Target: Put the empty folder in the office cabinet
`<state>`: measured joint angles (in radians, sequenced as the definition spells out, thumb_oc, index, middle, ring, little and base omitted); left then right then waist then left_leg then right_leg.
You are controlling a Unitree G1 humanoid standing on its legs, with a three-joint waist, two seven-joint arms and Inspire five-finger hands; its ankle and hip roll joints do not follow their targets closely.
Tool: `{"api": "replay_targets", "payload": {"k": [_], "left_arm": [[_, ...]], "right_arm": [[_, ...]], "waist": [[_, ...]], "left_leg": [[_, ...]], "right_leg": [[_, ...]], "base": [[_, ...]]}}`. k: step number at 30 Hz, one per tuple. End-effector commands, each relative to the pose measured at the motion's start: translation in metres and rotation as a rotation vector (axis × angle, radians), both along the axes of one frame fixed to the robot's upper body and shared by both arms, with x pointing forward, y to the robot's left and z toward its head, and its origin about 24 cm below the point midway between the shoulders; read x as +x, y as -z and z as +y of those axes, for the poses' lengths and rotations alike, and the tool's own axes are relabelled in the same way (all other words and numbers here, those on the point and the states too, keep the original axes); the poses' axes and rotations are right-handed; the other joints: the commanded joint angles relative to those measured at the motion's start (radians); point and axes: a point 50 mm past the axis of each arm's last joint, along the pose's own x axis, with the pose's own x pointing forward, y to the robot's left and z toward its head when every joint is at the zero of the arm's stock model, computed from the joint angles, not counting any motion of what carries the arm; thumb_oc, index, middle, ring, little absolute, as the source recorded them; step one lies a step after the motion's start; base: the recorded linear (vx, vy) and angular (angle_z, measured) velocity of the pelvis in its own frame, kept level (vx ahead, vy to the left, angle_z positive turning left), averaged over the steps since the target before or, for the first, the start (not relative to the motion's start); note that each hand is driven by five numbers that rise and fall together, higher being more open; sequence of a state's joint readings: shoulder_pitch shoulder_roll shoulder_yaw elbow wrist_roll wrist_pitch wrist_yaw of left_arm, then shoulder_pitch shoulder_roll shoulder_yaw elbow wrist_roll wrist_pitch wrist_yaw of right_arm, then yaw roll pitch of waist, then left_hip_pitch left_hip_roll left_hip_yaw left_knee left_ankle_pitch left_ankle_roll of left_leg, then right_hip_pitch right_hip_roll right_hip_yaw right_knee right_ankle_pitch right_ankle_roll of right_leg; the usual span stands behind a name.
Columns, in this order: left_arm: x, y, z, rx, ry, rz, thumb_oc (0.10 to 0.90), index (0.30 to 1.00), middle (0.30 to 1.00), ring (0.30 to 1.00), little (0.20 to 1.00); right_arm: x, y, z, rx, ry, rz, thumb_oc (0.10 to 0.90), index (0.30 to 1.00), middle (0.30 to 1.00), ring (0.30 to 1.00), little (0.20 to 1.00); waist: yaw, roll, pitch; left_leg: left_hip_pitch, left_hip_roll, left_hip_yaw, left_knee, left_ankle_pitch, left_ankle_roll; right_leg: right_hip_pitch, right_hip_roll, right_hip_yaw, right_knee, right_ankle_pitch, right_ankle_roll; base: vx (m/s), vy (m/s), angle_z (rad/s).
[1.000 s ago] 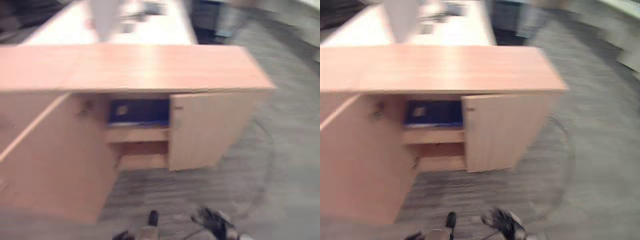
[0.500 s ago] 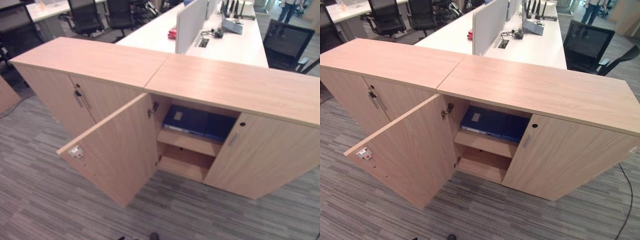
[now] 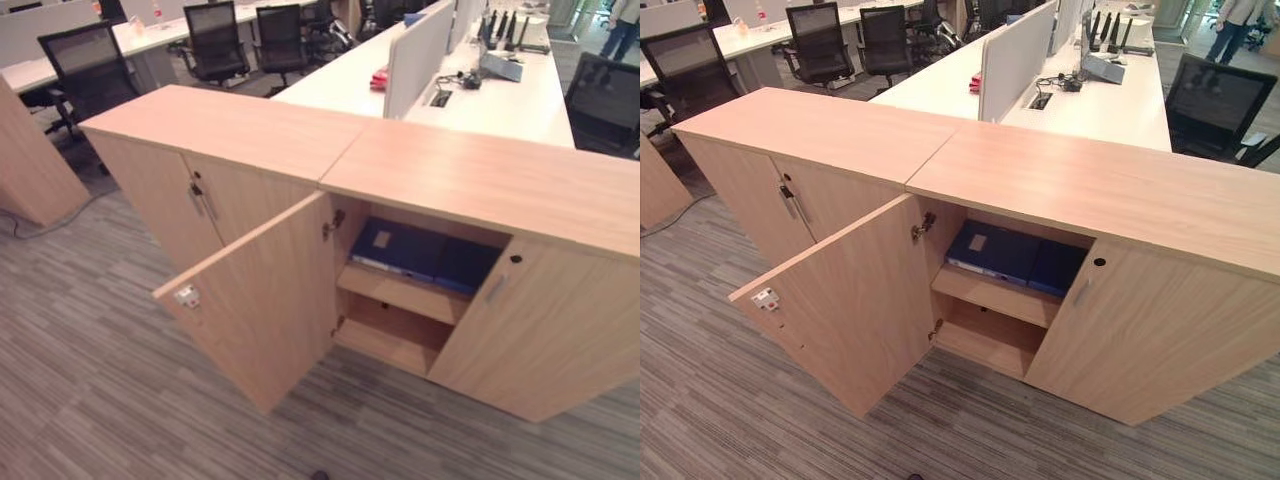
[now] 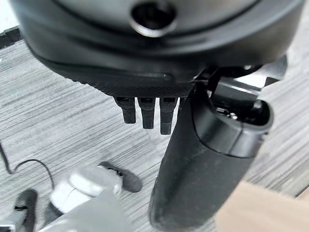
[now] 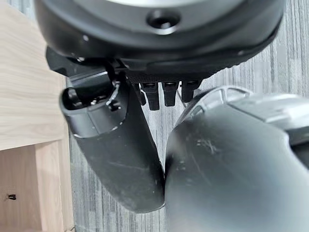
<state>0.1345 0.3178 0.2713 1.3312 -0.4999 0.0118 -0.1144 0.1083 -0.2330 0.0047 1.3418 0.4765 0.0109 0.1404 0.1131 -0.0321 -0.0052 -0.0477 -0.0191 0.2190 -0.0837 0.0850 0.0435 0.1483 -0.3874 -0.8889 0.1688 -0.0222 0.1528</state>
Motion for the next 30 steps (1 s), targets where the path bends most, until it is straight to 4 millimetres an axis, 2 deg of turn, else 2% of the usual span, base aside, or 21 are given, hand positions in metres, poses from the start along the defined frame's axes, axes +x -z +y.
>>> {"api": "replay_targets", "payload": {"k": [1,3,4,6,7,10,12,14,15,17,18,21,25,30], "left_arm": [[0.043,-0.035,0.065,0.249,0.04,-0.101,0.8,0.9,0.9,0.9,0.9],[0.055,-0.053,0.089,0.334,0.051,-0.14,0.8,0.9,0.9,0.9,0.9],[0.055,-0.054,0.09,0.336,0.05,-0.14,0.8,0.9,0.9,0.9,0.9],[0.073,-0.069,0.105,0.399,0.078,-0.195,0.8,0.9,0.9,0.9,0.9],[0.084,-0.087,0.123,0.467,0.093,-0.22,0.8,0.9,0.9,0.9,0.9],[0.106,-0.111,0.139,0.549,0.134,-0.268,0.8,0.9,0.9,0.9,0.9],[0.114,-0.119,0.143,0.573,0.159,-0.281,0.8,0.9,0.9,0.9,0.9],[0.139,-0.143,0.153,0.648,0.22,-0.318,0.8,0.9,0.9,0.9,0.9],[0.14,-0.144,0.153,0.65,0.221,-0.319,0.8,0.9,0.9,0.9,0.9],[0.163,-0.164,0.157,0.731,0.321,-0.332,0.8,0.9,0.9,0.9,0.9],[0.164,-0.165,0.156,0.733,0.323,-0.332,0.8,0.9,0.9,0.9,0.9],[0.19,-0.187,0.157,0.808,0.392,-0.362,0.8,0.9,0.9,0.9,0.9],[0.201,-0.203,0.161,0.871,0.452,-0.344,0.8,0.9,0.9,0.9,0.9],[0.226,-0.233,0.16,0.947,0.503,-0.396,0.8,0.9,0.9,0.9,0.9]], "right_arm": [[0.003,-0.003,-0.012,-0.027,0.034,-0.013,0.8,0.9,0.9,0.9,0.9],[0.001,-0.003,-0.014,-0.029,0.032,-0.013,0.8,0.9,0.9,0.9,0.9],[0.001,-0.003,-0.013,-0.026,0.032,-0.013,0.8,0.9,0.9,0.9,0.9],[-0.001,-0.003,-0.014,-0.028,0.039,-0.011,0.8,0.9,0.9,0.9,0.9],[-0.001,-0.004,-0.017,-0.035,0.031,-0.014,0.8,0.9,0.9,0.9,0.9],[-0.002,-0.005,-0.018,-0.037,0.029,-0.013,0.8,0.9,0.9,0.9,0.9],[-0.002,-0.005,-0.019,-0.035,0.029,-0.015,0.8,0.9,0.9,0.9,0.9],[0.005,-0.006,-0.021,-0.037,0.033,-0.041,0.8,0.9,0.9,0.9,0.9],[0.005,-0.006,-0.02,-0.036,0.035,-0.042,0.8,0.9,0.9,0.9,0.9],[0.008,-0.007,-0.022,-0.039,0.038,-0.054,0.8,0.9,0.9,0.9,0.9],[0.008,-0.007,-0.022,-0.038,0.041,-0.055,0.8,0.9,0.9,0.9,0.9],[0.012,-0.007,-0.023,-0.037,0.044,-0.074,0.8,0.9,0.9,0.9,0.9],[0.015,-0.008,-0.022,-0.032,0.043,-0.087,0.8,0.9,0.9,0.9,0.9],[0.014,-0.008,-0.024,-0.032,0.034,-0.083,0.8,0.9,0.9,0.9,0.9]], "waist": [[0.005,0.028,0.002],[-0.001,0.024,0.001],[0.0,0.022,0.001],[-0.005,0.019,0.0],[-0.016,0.016,-0.002],[-0.029,0.011,-0.004],[-0.035,0.01,-0.004],[-0.052,0.006,-0.004],[-0.05,0.004,-0.003],[-0.063,0.004,-0.004],[-0.06,0.003,-0.003],[-0.074,0.002,-0.005],[-0.081,-0.001,-0.004],[-0.093,-0.005,-0.006]], "left_leg": [[0.046,0.079,-0.001,0.018,-0.091,-0.095],[0.048,0.079,0.005,0.019,-0.094,-0.095],[0.048,0.079,0.006,0.019,-0.094,-0.095],[0.05,0.079,0.011,0.018,-0.094,-0.095],[0.055,0.081,0.018,0.017,-0.095,-0.096],[0.061,0.084,0.027,0.016,-0.096,-0.098],[0.065,0.084,0.03,0.016,-0.098,-0.098],[0.071,0.085,0.04,0.017,-0.101,-0.099],[0.071,0.085,0.04,0.017,-0.101,-0.099],[0.077,0.086,0.047,0.016,-0.103,-0.1],[0.077,0.086,0.047,0.016,-0.103,-0.1],[0.087,0.086,0.059,0.015,-0.106,-0.101],[0.093,0.087,0.068,0.015,-0.107,-0.102],[0.1,0.09,0.08,0.014,-0.107,-0.104]], "right_leg": [[-0.076,-0.012,0.049,-0.137,0.187,0.061],[-0.083,-0.011,0.061,-0.141,0.192,0.064],[-0.084,-0.011,0.063,-0.142,0.193,0.064],[-0.088,-0.009,0.068,-0.144,0.196,0.067],[-0.093,-0.006,0.08,-0.148,0.199,0.07],[-0.097,-0.002,0.091,-0.152,0.201,0.073],[-0.098,0.0,0.096,-0.153,0.202,0.074],[-0.104,0.002,0.109,-0.153,0.204,0.077],[-0.104,0.002,0.109,-0.153,0.204,0.077],[-0.107,0.004,0.116,-0.155,0.206,0.081],[-0.107,0.004,0.117,-0.155,0.206,0.081],[-0.111,0.007,0.131,-0.157,0.208,0.083],[-0.114,0.007,0.138,-0.158,0.212,0.085],[-0.119,0.009,0.149,-0.162,0.218,0.088]], "base": [[0.01,0.026,-0.07],[0.0,0.0,-0.15],[0.0,-0.005,-0.24],[0.01,-0.008,-0.12],[0.01,-0.018,-0.07],[0.01,-0.022,-0.19],[0.0,-0.016,-0.15],[0.0,-0.014,-0.03],[0.0,0.0,0.0],[0.0,-0.01,-0.09],[0.0,-0.012,-0.12],[-0.01,-0.016,-0.11],[0.0,-0.014,-0.13],[-0.01,-0.007,-0.08]]}}
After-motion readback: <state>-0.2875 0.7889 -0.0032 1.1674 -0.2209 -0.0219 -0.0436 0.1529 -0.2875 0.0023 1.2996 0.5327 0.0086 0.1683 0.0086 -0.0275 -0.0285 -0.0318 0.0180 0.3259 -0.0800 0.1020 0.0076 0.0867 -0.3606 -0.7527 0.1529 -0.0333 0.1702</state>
